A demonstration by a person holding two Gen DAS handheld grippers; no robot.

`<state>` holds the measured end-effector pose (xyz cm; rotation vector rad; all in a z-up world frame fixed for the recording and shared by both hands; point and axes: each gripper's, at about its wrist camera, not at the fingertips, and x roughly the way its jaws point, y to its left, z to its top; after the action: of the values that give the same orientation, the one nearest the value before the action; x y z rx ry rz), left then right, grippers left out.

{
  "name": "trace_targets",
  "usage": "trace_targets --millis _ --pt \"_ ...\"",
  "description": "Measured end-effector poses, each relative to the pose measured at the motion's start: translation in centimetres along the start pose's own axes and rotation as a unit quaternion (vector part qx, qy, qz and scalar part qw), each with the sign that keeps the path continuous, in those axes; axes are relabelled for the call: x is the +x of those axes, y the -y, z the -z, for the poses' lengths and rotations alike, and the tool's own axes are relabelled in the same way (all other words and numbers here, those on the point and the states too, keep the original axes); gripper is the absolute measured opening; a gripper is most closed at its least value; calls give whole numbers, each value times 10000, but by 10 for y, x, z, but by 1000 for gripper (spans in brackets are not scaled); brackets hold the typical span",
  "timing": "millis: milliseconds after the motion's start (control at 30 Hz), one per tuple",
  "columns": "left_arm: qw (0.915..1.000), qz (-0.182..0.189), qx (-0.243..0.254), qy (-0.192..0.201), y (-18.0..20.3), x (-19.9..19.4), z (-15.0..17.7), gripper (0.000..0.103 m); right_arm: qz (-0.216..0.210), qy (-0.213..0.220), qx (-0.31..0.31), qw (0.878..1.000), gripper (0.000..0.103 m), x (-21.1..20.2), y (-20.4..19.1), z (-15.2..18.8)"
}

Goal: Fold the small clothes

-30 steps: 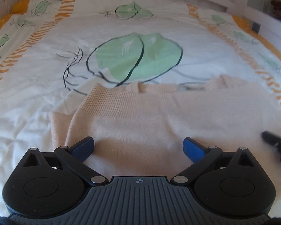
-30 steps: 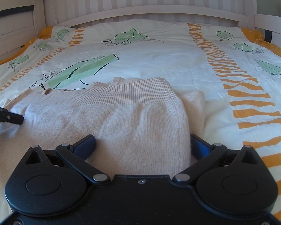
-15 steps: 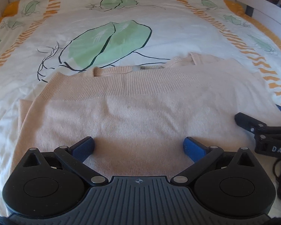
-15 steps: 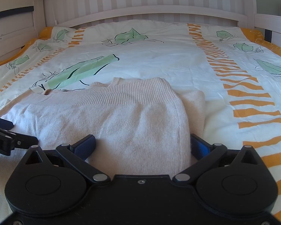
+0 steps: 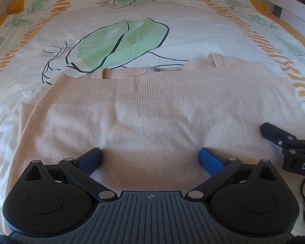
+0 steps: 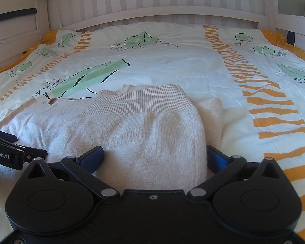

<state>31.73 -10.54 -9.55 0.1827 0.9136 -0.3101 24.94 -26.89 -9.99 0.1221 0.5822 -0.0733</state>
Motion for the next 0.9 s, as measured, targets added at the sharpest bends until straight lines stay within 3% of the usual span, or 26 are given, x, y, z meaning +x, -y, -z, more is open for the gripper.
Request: trace_targets --millis 667,900 --pt "9999 -100 -17 10 1 2 0 103 -577 125 752 9954 103 -5 24 0" --pt "9998 -165 -53 -60 2 4 -2 103 -1025 25 1732 9795 103 -25 56 -16"
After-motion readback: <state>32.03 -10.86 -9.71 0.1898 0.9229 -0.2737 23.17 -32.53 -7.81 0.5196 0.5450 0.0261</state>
